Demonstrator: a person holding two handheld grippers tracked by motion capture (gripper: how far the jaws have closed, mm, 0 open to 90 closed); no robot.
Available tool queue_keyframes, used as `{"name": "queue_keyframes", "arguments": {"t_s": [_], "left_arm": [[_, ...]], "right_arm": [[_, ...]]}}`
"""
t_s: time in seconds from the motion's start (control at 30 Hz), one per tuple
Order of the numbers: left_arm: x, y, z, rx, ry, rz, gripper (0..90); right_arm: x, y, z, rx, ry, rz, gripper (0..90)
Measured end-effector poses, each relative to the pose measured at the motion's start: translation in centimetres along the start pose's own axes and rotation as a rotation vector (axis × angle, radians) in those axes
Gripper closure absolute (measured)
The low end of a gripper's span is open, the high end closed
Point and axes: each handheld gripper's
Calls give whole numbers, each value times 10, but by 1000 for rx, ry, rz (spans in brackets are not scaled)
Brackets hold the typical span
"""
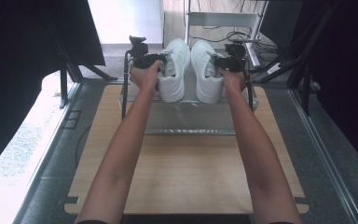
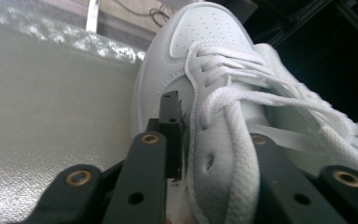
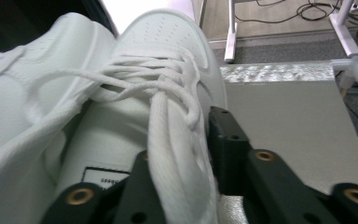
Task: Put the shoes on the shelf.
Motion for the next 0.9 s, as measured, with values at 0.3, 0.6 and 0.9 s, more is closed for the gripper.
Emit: {"name": "queue_keyframes", "arguments": {"t_s": [0.3,0.6,0.9], "left_arm": [[4,25,1,-117,-35,94,601],[-8,60,10,-126,-182,75,715],[-38,95,-14,-116,-249,38,848]], "right_arm": [[-6,12,-5,50,76,109,464],[-10,50,0,90,104,198,489],[-29,96,19,84,259,168,645]]}}
Point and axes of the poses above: each handheld gripper's, and its own axes: y roughly backward along the jaws, x roughly out of its top, z roughly to its right, and after that the axes turned 4 degrees about -x, right-handed
